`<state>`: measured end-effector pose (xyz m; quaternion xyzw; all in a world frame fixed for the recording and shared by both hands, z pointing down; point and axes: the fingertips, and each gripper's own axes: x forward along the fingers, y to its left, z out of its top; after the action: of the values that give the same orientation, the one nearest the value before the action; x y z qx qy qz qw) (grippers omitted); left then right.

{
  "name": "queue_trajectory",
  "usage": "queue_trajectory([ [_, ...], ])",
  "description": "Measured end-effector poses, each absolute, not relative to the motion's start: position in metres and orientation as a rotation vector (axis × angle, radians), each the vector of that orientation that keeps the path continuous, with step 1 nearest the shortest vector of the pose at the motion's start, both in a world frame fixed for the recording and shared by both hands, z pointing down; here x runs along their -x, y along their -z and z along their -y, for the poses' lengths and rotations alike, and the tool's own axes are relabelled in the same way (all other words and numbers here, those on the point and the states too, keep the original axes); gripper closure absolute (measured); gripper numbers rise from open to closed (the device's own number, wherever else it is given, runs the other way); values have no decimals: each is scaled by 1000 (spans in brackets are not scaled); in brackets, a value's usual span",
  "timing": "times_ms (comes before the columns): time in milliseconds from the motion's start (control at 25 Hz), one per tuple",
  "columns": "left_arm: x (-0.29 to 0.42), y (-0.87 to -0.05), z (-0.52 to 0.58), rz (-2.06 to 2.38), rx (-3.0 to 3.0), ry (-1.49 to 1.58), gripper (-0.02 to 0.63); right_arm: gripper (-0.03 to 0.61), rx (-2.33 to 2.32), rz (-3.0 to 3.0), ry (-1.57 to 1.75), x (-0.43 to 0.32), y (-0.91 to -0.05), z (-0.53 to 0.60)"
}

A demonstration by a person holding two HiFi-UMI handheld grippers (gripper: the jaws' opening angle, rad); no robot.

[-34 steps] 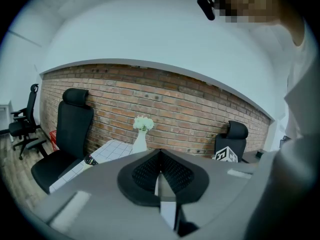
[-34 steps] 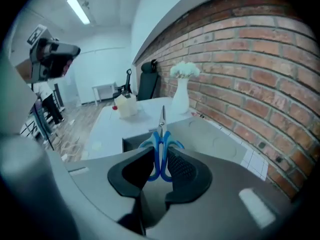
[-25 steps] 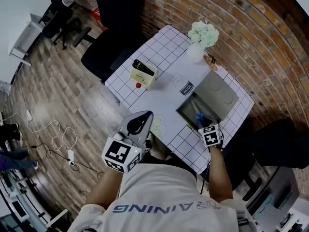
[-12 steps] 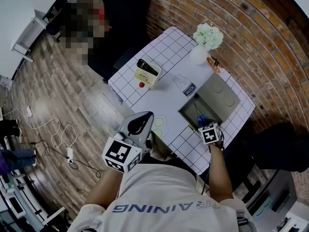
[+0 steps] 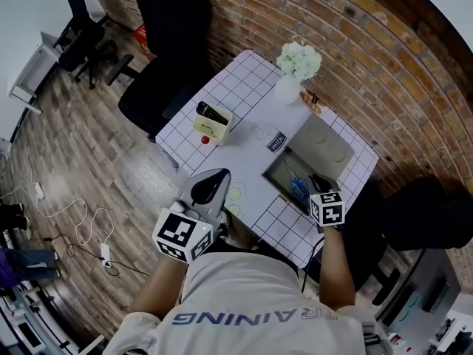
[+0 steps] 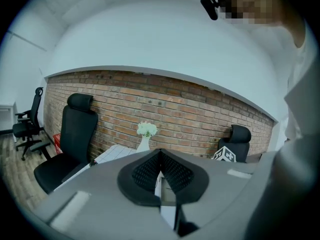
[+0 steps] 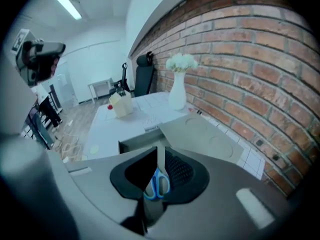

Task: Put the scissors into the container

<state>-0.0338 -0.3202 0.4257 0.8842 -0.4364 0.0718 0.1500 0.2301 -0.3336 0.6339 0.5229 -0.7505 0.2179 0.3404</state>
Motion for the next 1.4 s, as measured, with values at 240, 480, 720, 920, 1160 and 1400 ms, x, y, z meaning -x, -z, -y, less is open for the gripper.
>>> queue_trajectory([
  [240,4,-402,334,1153,-2650,-145,614,566,-1661,2113,-436,-249,-517,333],
  [480,-30,-378,338,1037,-2756,-99,614,566,-1802,2305,-259,-256,-421,303],
  [720,-61,-363,333,915,-2831,-74,614,566,-1989,2330,-88,-274,-350,272],
  [920,-73,-355,330,868,-2856,-64,614,566,-2022,2328,-69,-278,-337,262],
  [1160,-77,-354,329,857,-2860,-64,614,566,-2036,2344,-79,-280,-341,261],
  [1400,-78,-354,330,870,-2855,-61,614,566,-1999,2353,-81,-276,-342,263],
])
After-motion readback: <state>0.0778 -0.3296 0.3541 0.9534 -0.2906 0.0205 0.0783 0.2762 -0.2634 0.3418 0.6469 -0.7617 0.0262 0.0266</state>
